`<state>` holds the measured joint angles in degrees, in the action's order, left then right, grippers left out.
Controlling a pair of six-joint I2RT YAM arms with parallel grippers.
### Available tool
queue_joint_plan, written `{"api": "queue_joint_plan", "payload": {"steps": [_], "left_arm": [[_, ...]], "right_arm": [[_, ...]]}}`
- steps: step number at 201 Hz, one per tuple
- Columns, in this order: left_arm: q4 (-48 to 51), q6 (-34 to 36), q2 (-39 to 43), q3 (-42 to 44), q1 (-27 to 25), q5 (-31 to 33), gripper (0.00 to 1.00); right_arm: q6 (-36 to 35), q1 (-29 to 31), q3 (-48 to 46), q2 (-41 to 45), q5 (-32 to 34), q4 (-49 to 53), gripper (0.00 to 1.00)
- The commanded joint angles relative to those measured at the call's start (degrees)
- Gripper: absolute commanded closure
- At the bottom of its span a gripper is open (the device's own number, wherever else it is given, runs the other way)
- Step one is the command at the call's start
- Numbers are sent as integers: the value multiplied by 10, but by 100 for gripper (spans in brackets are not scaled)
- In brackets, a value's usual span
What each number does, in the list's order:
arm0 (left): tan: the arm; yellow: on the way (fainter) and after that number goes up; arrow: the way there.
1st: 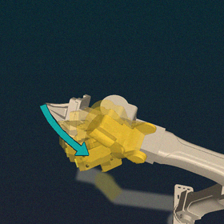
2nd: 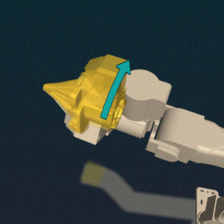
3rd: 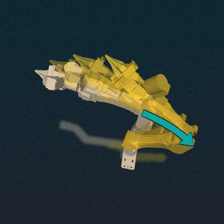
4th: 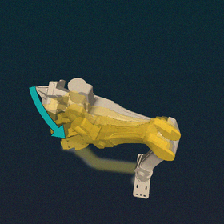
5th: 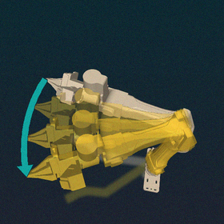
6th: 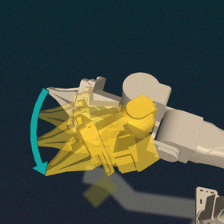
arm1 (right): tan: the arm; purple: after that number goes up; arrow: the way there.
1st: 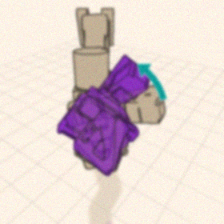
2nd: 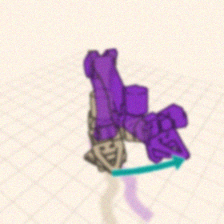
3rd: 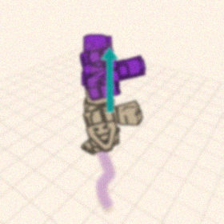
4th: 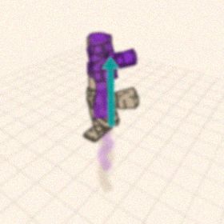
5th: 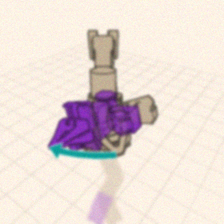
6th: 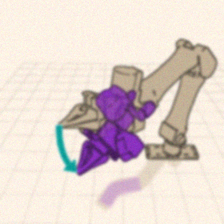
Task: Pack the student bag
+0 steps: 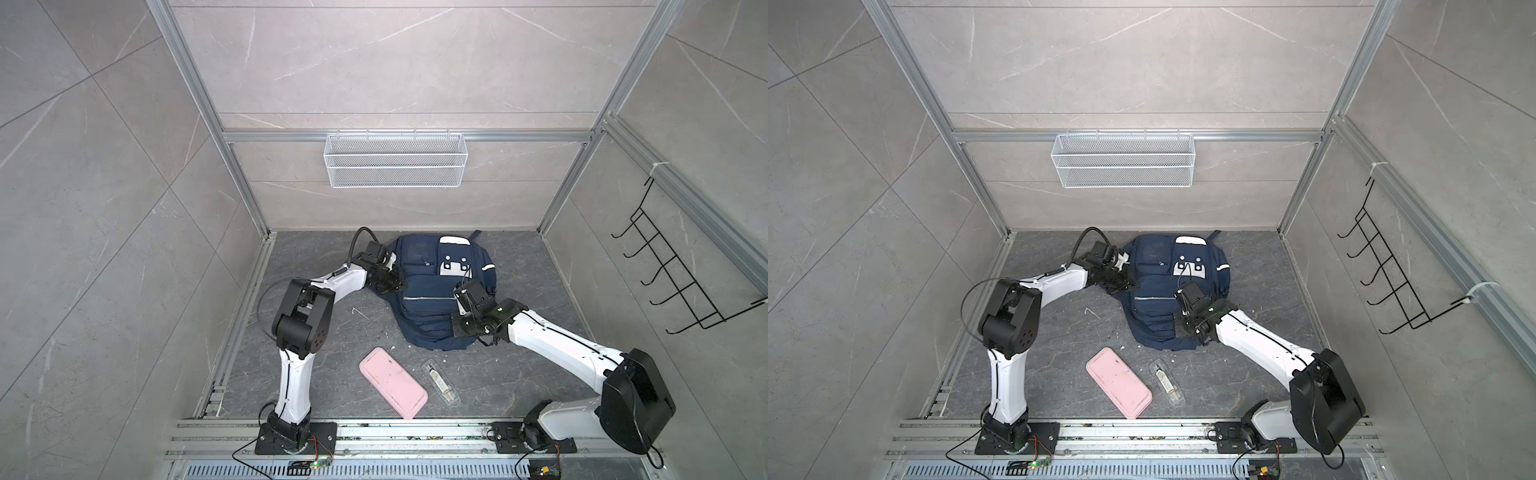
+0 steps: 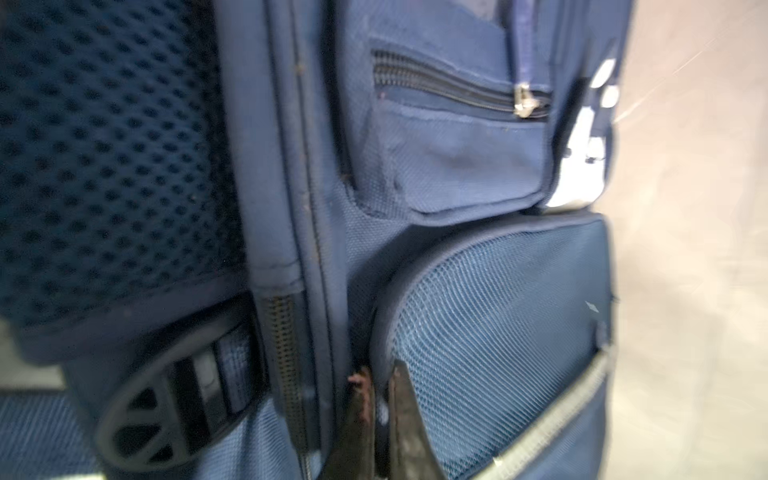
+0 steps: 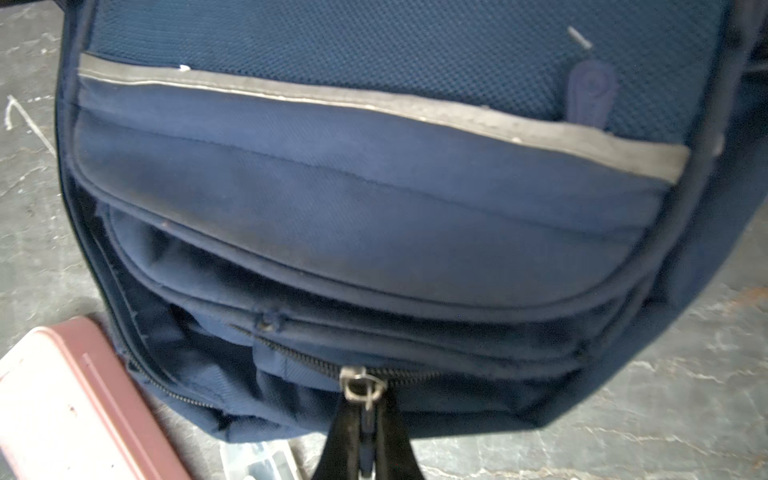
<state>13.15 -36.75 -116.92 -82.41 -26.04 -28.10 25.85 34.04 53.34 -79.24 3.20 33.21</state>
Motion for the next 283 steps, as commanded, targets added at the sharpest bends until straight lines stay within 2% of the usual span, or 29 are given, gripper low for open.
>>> {"api": "queue_joint_plan", "payload": {"steps": [1, 42, 104, 155, 234, 259, 283], "left_arm": [[-100, -63, 93, 76, 52, 27, 100], [-250, -160, 210, 250, 87, 74, 100], [-434, -308, 234, 315, 84, 68, 100], [-420, -314, 285, 297, 65, 119, 100], [-425, -322, 327, 339, 54, 157, 100], [-409, -308, 363, 367, 61, 180, 100], [-399, -308, 397, 403, 69, 203, 100]], "right_arm": [[-15, -3, 39, -12, -5, 14, 100], [-28, 2, 105, -63, -50, 16, 100], [-21, 112, 206, -143, -50, 34, 100], [6, 169, 269, -226, -62, 23, 100], [72, 192, 449, -393, -96, -11, 100], [79, 188, 456, -398, -79, -14, 100], [79, 168, 409, -363, -74, -32, 100]]}}
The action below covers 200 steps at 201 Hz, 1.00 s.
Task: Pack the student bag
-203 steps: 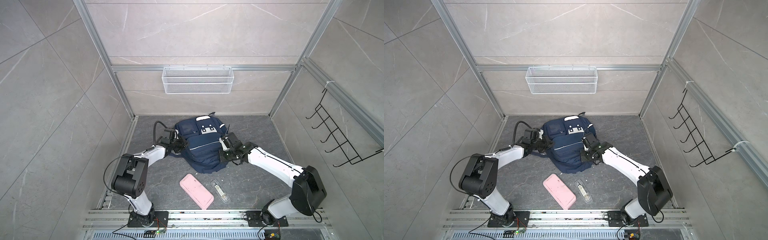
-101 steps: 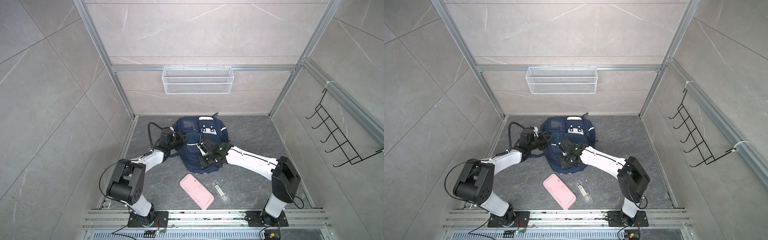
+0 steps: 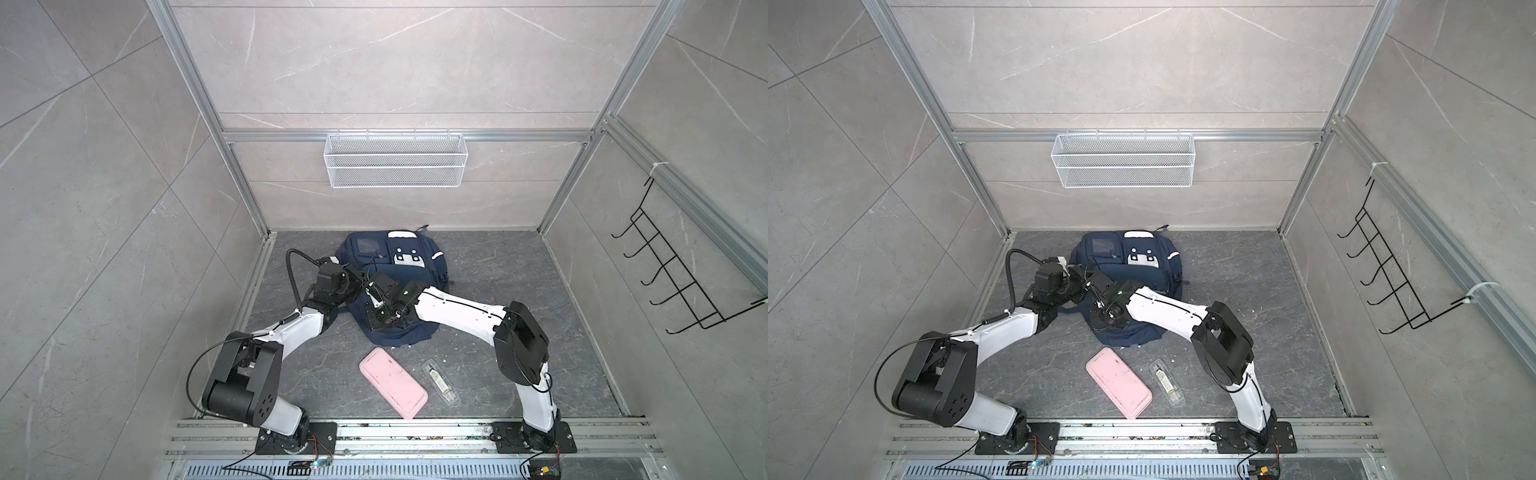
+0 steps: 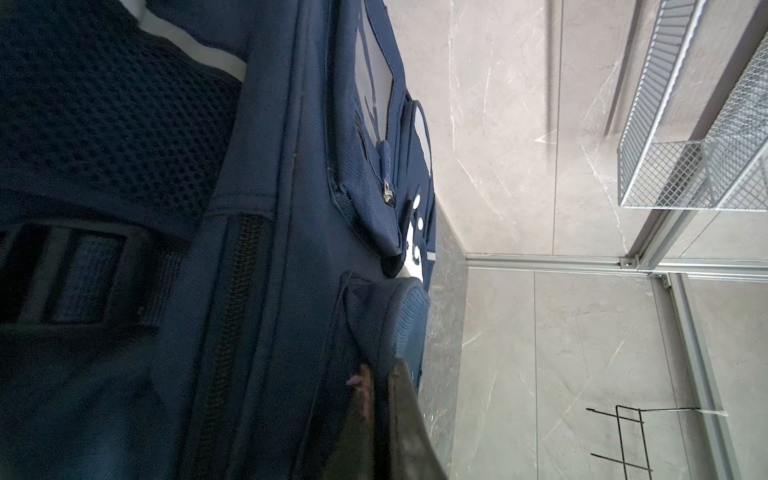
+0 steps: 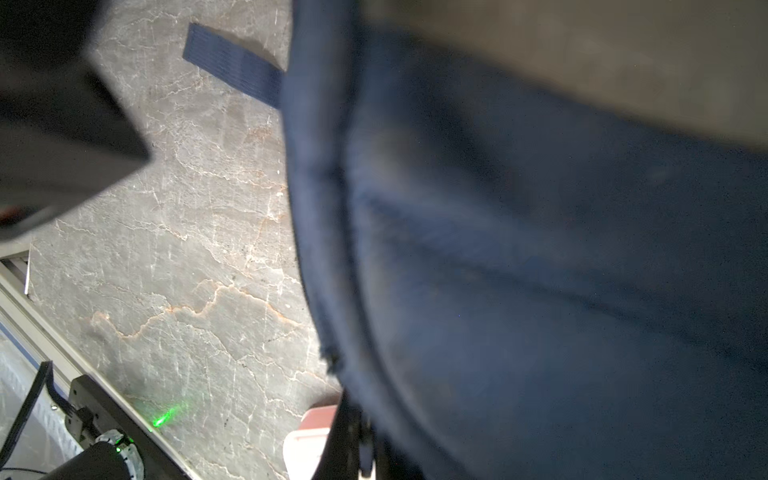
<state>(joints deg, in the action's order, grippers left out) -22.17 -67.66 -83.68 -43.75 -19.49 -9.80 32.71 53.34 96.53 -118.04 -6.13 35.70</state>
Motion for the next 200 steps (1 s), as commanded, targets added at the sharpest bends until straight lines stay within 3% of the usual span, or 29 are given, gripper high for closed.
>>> {"api": "queue_joint_plan", "payload": {"steps": [1, 45, 91, 124, 200], "left_arm": [[-45, 1, 66, 17, 4, 20, 100], [-54, -20, 77, 53, -7, 19, 100], [-56, -19, 53, 49, -81, 35, 94], [-71, -21, 25, 25, -112, 44, 94], [-62, -28, 17, -2, -135, 100, 95]], "right_arm": [[10, -27, -26, 27, 19, -58, 100], [-7, -94, -108, 110, 8, -75, 100], [-57, -148, -124, 146, -1, -34, 100], [-56, -141, -133, 141, -31, -33, 100], [8, -61, -131, 108, -47, -98, 100]]}}
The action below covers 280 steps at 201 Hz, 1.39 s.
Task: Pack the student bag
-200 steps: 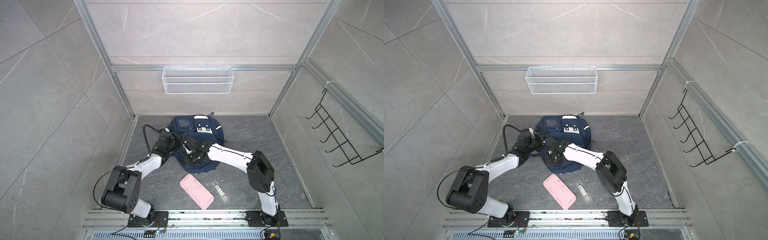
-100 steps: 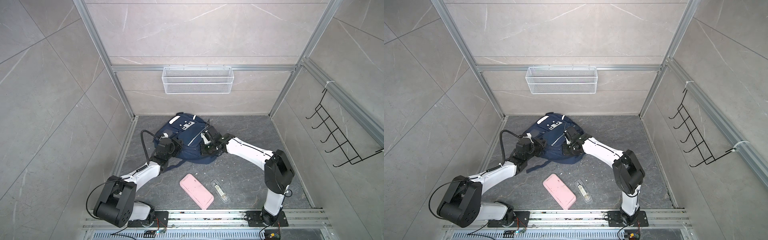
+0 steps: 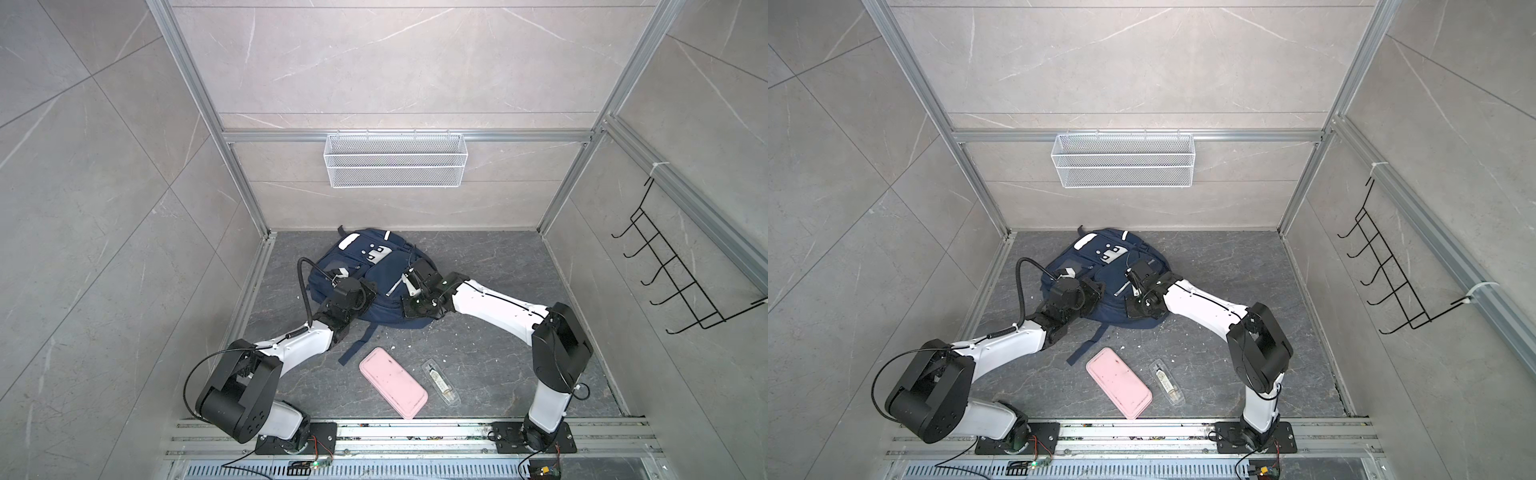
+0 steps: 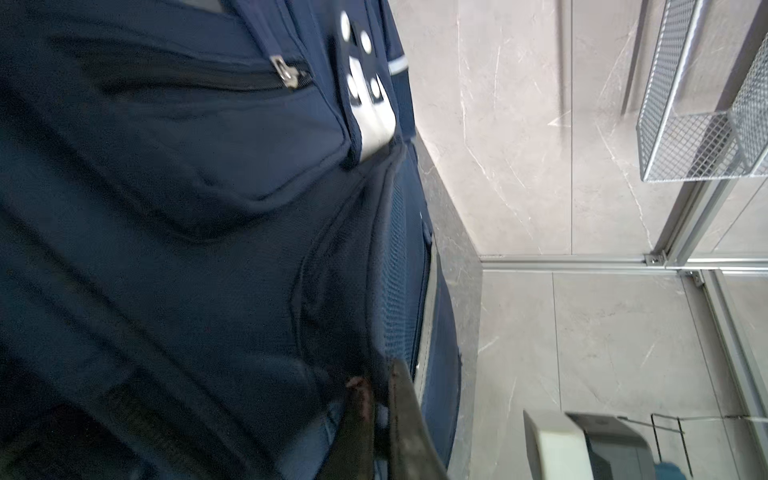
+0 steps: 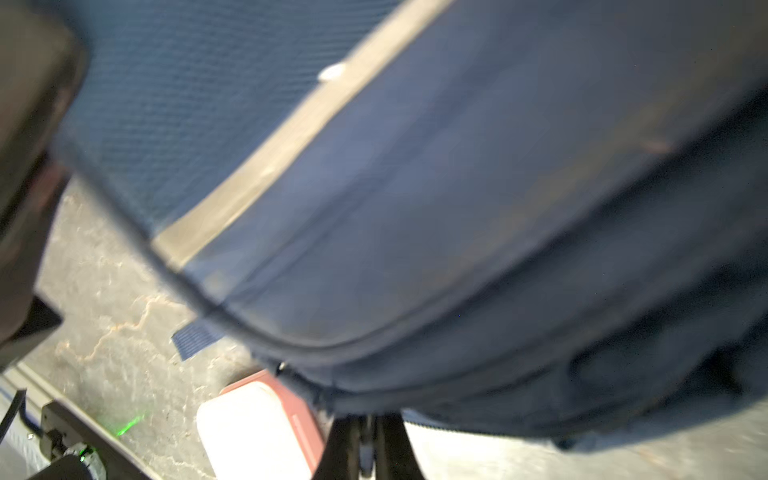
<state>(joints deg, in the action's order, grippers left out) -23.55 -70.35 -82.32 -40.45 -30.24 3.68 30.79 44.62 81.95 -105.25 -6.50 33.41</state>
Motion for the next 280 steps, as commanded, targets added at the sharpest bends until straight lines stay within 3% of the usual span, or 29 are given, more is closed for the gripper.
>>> {"api": "queue_joint_plan", "payload": {"steps": [1, 44, 104, 147, 165, 190, 214, 249, 280], "left_arm": [[-48, -1, 3, -35, -28, -34, 95], [-56, -4, -13, -36, -45, -19, 95], [-35, 29, -13, -59, -40, -2, 96], [-66, -1, -36, -56, -41, -24, 95], [-48, 9, -21, -52, -40, -26, 90], [8, 40, 22, -48, -31, -18, 69], [130, 93, 67, -71, -8, -8, 57], [253, 175, 95, -120, 19, 10, 52], [314, 223, 43, -163, 42, -12, 51]], "right_arm": [[27, 26, 16, -21, -43, -75, 100], [67, 42, 73, -74, -86, -98, 100], [89, 75, -8, -24, -79, -138, 100], [80, 69, 18, -39, -41, -117, 100], [85, 51, -9, -17, -37, -127, 100], [84, 21, -65, 35, -35, -137, 100], [71, -9, -105, 80, -41, -129, 100], [45, -43, -138, 115, -45, -102, 100], [26, -63, -170, 145, -37, -82, 100]]}}
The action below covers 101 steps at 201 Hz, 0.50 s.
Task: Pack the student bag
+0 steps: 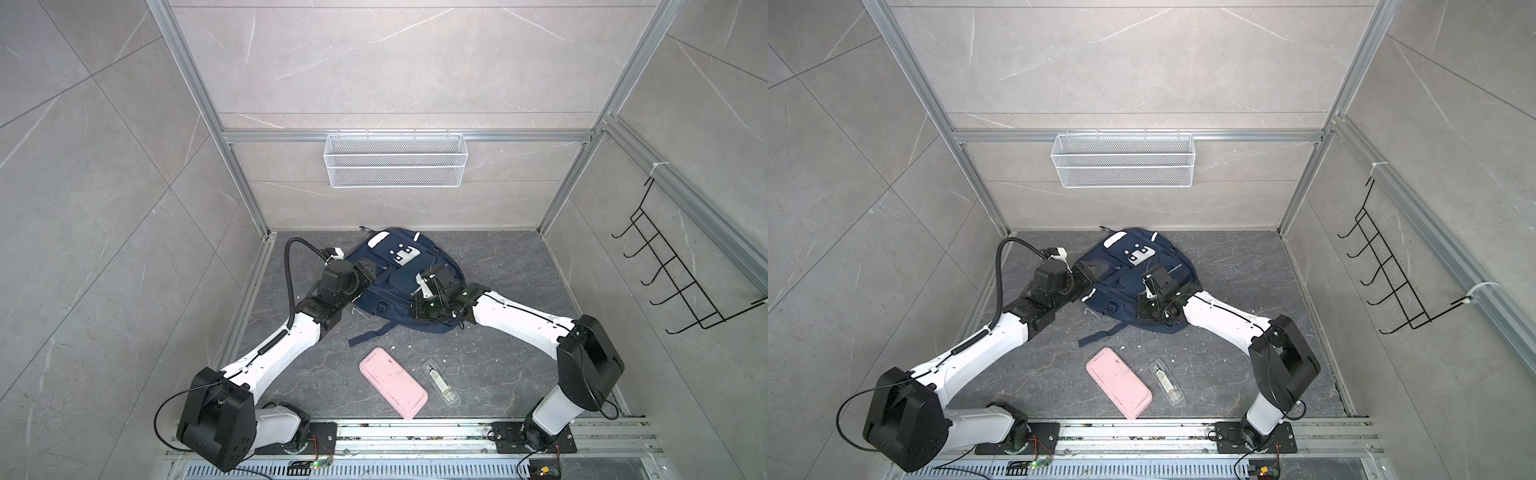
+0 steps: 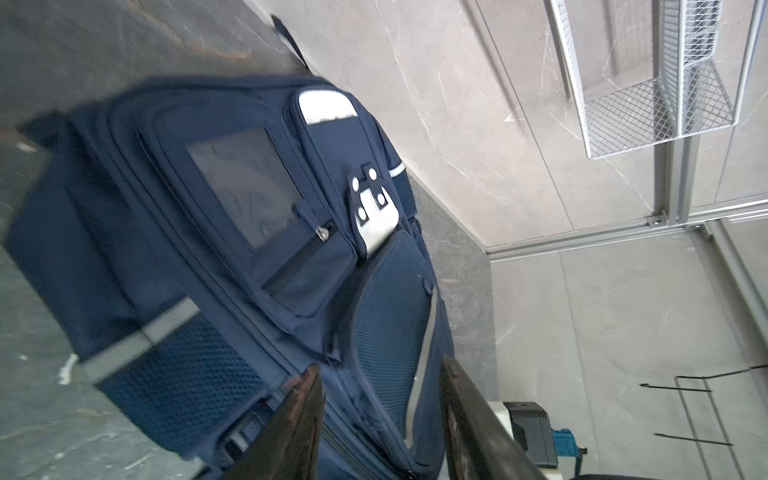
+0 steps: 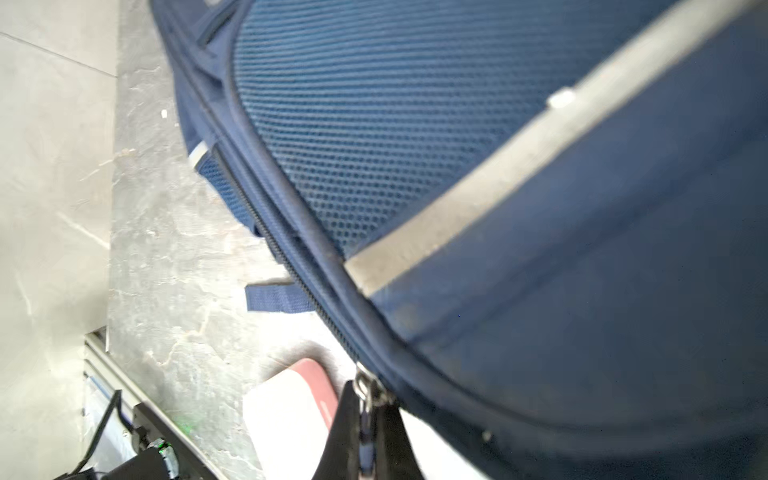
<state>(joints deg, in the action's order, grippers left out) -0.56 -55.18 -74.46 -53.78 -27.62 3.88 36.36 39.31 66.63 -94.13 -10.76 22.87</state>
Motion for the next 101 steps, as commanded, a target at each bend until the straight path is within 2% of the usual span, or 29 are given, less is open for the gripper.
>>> {"api": "queue_joint_plan", "payload": {"steps": [1, 29, 56, 101], "left_arm": [[83, 72, -39, -31, 17, -16, 51], [85, 83, -130, -68, 38, -84, 51], [77, 87, -205, -99, 39, -115, 50], [42, 62, -235, -73, 40, -130, 50]], "right_arm": [[-30, -10, -16, 34, 7, 24, 100], [-40, -10, -9, 24, 7, 41, 100], [-35, -9, 0, 9, 2, 37, 100], [-29, 1, 24, -27, -11, 33, 100]]}}
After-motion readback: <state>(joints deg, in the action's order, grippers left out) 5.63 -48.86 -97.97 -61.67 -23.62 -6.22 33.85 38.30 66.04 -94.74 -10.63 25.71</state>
